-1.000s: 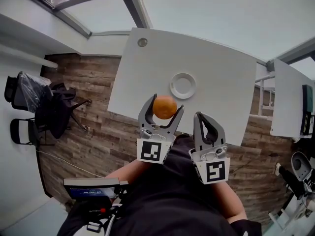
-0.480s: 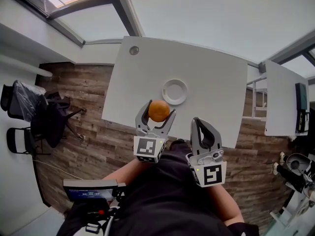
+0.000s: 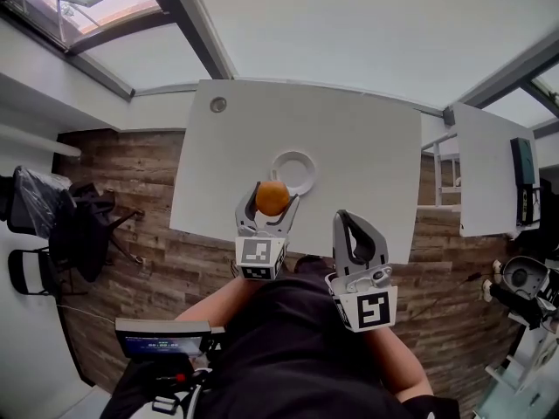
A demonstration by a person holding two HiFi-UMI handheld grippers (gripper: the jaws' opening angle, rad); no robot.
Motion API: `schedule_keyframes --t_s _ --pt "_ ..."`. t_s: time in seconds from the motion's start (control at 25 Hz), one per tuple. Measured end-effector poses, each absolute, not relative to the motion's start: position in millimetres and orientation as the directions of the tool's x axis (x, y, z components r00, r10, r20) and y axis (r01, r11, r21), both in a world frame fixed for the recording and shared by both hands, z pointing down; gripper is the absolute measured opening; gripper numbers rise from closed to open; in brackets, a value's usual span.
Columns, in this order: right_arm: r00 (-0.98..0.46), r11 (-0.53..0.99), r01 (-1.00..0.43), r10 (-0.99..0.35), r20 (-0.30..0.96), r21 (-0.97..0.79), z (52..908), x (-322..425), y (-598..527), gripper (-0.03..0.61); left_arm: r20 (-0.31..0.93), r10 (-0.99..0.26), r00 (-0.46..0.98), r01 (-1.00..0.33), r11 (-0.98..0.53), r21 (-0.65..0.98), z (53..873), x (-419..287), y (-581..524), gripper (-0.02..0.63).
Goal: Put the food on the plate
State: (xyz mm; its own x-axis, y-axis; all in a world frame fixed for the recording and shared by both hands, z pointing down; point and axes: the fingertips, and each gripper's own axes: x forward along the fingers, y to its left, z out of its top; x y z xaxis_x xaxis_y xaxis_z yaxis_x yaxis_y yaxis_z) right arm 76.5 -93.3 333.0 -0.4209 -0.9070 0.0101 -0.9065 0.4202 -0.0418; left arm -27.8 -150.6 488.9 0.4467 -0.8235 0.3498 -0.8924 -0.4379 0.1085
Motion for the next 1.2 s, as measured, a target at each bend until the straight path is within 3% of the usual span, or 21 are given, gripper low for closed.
schedule_keyframes --t_s 1.2 --pt "-0.41 0.409 -0.912 -0.91 0.055 -0.026 343.1 66.5 -125.9 -0.003 0.524 -0.721 0.453 -0.871 -0.484 0.086 581.7 -11.9 -195.0 0.354"
